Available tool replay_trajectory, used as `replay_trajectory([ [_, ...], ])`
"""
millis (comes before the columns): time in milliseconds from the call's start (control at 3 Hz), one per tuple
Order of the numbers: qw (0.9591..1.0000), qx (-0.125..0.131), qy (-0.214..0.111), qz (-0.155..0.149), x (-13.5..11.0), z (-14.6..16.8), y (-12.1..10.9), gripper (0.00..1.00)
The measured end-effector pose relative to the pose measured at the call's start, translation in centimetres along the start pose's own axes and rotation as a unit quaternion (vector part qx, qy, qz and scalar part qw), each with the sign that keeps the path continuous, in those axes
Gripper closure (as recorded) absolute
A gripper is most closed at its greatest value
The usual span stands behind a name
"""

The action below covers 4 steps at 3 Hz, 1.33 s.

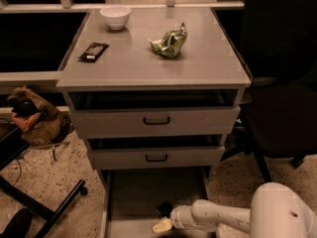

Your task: Pick sponge from bottom drawer and place on counter

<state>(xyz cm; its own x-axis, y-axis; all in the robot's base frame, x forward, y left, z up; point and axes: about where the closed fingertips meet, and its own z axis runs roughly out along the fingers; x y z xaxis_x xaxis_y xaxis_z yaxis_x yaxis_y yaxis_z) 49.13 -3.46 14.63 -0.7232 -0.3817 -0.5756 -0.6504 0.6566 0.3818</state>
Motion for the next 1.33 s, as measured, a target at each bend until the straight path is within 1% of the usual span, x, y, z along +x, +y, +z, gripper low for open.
replay_trajectory([
  [333,0.9997,-0.020,-0.009,-0.004,-0.16,3.42,1.32,0.00],
  [667,0.9997,-0.020,-0.010,-0.008,-0.35,3.81,1.50,0.00],
  [1000,0.9997,-0.020,-0.010,-0.008,-0.35,3.81,1.50,0.18],
  [1333,0.9997,-0.020,-0.010,-0.008,-0.35,3.81,1.51,0.41],
])
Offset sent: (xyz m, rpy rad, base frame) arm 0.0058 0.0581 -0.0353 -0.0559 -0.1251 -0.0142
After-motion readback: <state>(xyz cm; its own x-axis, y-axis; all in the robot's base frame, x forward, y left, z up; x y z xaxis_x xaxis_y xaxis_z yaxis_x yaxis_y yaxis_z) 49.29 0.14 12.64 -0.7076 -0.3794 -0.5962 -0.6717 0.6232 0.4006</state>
